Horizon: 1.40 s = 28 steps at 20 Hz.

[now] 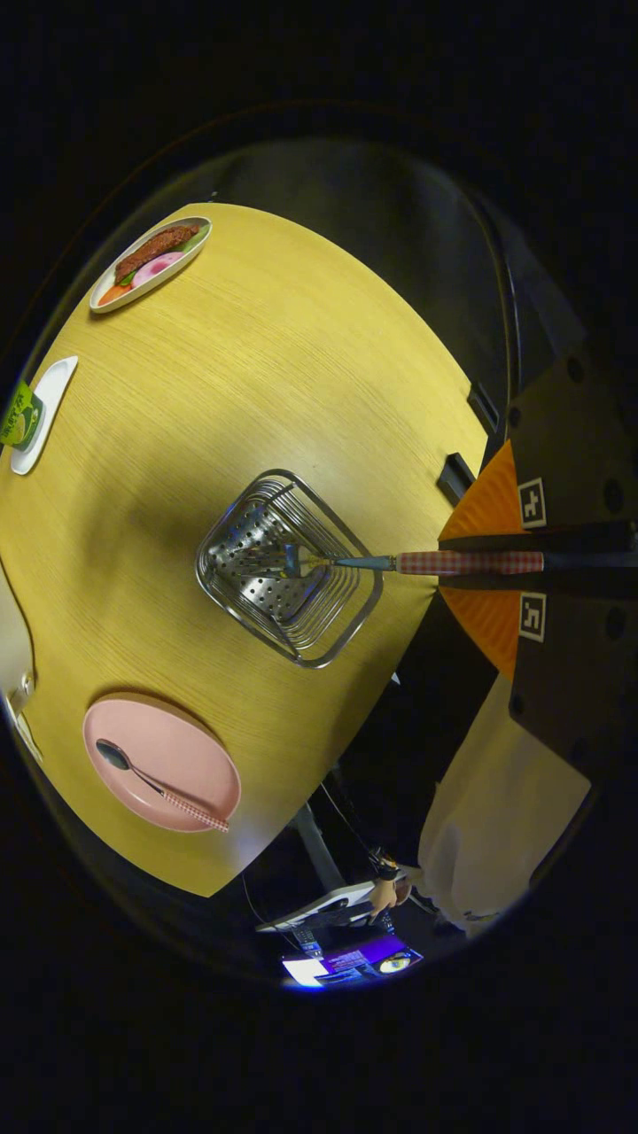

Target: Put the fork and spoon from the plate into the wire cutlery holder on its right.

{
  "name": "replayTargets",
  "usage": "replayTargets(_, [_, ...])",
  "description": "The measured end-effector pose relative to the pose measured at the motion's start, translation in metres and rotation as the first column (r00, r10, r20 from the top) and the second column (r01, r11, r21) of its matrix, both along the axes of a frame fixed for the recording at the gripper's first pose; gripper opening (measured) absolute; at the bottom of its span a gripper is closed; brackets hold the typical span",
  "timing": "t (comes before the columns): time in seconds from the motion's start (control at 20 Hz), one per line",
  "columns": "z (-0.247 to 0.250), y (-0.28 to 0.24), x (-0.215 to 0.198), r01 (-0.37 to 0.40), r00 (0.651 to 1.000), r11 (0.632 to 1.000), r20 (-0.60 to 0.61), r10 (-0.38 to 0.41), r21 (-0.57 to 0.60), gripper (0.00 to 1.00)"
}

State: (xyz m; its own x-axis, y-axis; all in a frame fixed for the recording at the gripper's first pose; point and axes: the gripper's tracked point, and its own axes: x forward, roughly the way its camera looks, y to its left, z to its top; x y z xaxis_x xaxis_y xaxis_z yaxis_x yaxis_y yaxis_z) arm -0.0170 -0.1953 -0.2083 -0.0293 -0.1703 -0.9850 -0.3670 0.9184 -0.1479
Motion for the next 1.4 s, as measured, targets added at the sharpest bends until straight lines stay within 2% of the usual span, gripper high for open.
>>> replayTargets(0.2, [-0.005,-0.001,0.009,0.042,0.998,0.999,-0.040,-0.043,-0.020,0.14])
replayTargets(0.5, [-0.007,0.017,0.023,0.104,0.994,0.994,-0.040,-0.103,0.025,0.17])
replayTargets(0.8, [0.004,0.035,0.043,0.131,0.989,0.985,0.057,-0.137,0.109,0.20])
replayTargets(0.9, [0.011,0.040,0.047,0.134,0.984,0.980,0.097,-0.149,0.149,0.28])
replayTargets(0.95, [0.016,0.044,0.049,0.134,0.980,0.976,0.126,-0.156,0.171,0.40])
replayTargets(1.0, [0.021,0.049,0.050,0.130,0.975,0.972,0.154,-0.162,0.196,0.44])
replayTargets(1.15, [0.040,0.067,0.052,0.076,0.957,0.961,0.252,-0.146,0.267,0.82])
replayTargets(1.2, [0.046,0.074,0.050,0.058,0.948,0.956,0.284,-0.143,0.288,0.84])
replayTargets(1.25, [0.053,0.079,0.047,0.046,0.938,0.952,0.314,-0.145,0.303,0.99])
replayTargets(1.4, [0.067,0.095,0.041,0.010,0.898,0.945,0.413,-0.152,0.328,0.99])
